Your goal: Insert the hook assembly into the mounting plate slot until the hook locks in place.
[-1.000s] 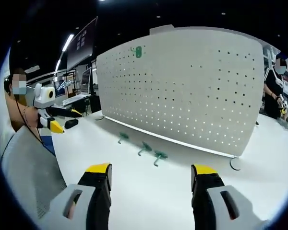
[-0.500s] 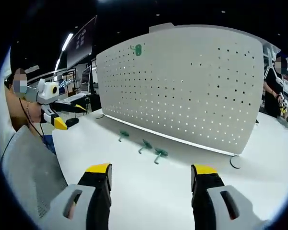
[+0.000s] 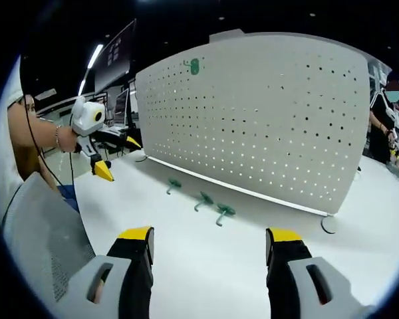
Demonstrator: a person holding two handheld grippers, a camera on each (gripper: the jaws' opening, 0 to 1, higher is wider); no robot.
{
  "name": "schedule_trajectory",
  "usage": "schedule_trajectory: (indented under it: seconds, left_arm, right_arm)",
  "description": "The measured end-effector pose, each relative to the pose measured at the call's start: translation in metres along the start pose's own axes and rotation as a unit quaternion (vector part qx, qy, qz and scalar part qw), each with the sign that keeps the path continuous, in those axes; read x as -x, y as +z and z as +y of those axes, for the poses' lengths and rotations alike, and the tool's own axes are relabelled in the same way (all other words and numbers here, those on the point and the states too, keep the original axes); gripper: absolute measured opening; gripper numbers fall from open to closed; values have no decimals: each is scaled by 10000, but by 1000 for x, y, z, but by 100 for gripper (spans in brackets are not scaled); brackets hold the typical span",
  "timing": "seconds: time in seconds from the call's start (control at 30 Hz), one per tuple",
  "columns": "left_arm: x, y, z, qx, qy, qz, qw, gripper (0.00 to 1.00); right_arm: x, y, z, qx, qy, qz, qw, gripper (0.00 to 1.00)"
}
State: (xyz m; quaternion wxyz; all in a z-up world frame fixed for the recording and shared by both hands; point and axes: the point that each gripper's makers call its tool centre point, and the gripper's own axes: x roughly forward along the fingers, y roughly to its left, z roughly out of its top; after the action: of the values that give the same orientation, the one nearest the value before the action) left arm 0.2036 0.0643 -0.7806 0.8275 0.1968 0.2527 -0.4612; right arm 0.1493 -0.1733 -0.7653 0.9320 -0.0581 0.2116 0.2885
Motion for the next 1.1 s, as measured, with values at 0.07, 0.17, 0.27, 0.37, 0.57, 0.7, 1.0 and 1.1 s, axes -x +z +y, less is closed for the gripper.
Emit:
schedule_trajectory:
  seconds: [0.07,0.17,0.27,0.37,0.57,0.7,1.0,1.1]
  left_arm:
    - [-5,-2,6,-72,-18,86,9999,88]
    - [-11,-6,9,-131,-148,240,9995,87]
    - [-18,-11,12,-225,-258,401,9986,86]
    - [-27,-16,14,-364,-382,594,9968,86]
    - [-40,-21,17,-586,-542,822,9934,86]
    - [-48,-23,20,-715,-647,962,9907,86]
    - [-65,-36,21,-896,-980,1241,9833,85]
    - [-69,-40,20,-985,-1102,1354,9797,85]
  right_arm:
    - [0,0,0,10,9,7,10000,66]
    - [1,1,0,37,15,19,10000,66]
    - [1,1,-1,49,12,38,10000,66]
    - [1,1,-2,85,25,71,9999,66]
    - [0,2,0,83,67,87,9999,66]
    - [-1,1,-1,63,73,114,9999,66]
    - [-1,0,-3,32,66,136,9999,66]
    - [-2,-2,-2,26,88,160,9998,66]
